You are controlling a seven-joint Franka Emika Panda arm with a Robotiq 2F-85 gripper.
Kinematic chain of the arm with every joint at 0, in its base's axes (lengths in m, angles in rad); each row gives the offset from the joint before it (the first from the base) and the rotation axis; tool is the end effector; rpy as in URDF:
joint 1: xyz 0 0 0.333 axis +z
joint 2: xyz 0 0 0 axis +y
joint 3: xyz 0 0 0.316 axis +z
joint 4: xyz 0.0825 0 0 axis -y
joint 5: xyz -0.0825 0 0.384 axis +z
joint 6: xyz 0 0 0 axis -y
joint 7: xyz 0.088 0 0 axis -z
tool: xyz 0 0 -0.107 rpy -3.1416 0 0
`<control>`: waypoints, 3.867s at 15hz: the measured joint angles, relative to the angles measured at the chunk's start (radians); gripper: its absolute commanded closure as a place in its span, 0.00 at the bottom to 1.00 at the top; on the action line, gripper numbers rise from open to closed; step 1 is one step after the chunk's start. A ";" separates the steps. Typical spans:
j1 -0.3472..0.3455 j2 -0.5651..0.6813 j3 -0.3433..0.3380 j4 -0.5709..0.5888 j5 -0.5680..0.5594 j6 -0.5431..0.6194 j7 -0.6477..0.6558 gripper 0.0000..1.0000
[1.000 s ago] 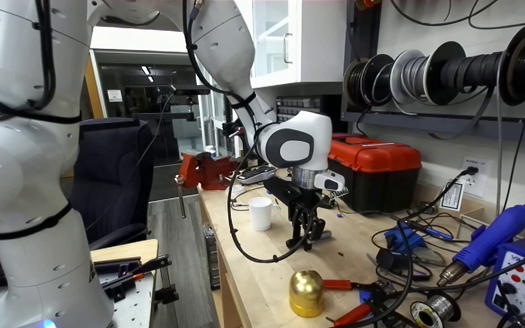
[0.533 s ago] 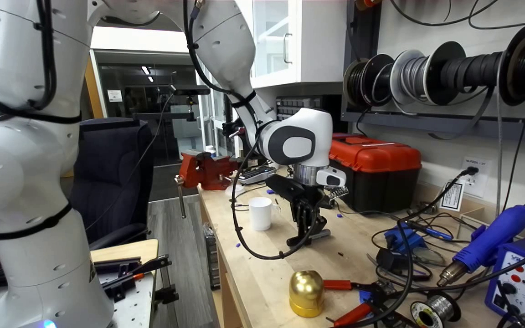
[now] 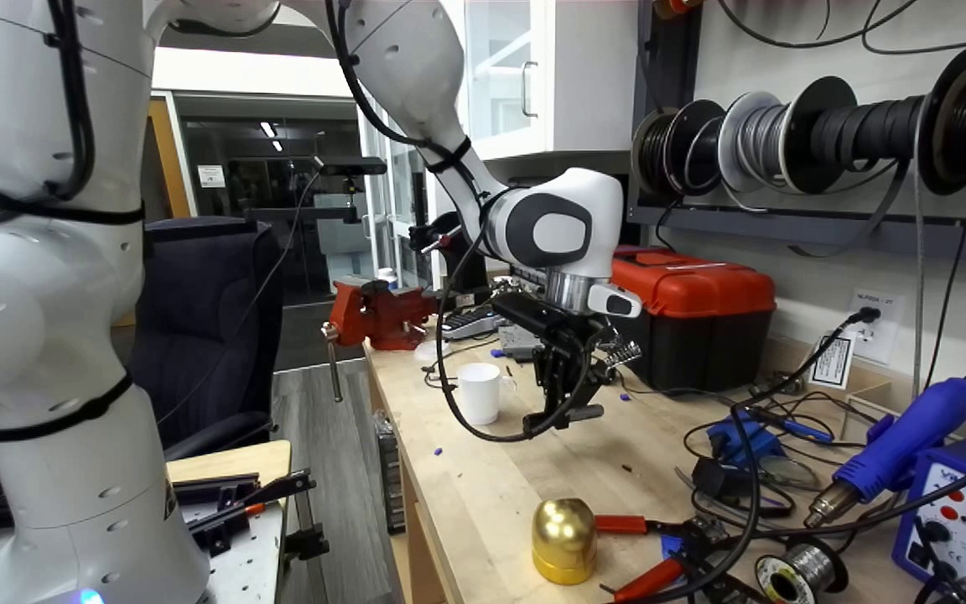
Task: Put the black marker inside the white mug
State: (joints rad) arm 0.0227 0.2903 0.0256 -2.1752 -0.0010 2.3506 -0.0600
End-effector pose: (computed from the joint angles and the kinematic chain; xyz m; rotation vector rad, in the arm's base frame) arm 0.5487 0.0265 0.2479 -3.1245 -0.1695 0.1797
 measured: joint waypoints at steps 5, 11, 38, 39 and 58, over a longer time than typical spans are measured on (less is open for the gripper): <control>0.001 -0.088 0.005 0.019 -0.008 -0.122 -0.016 0.94; 0.002 -0.175 0.030 0.020 0.001 -0.227 -0.122 0.94; 0.088 -0.185 0.114 0.068 0.016 -0.676 -0.490 0.94; 0.091 -0.169 0.116 0.083 0.008 -0.677 -0.490 0.94; 0.141 0.130 0.168 0.405 -0.186 -0.909 -0.490 0.94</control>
State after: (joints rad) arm 0.1633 0.4204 0.1938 -1.7702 -0.1867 1.4418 -0.5499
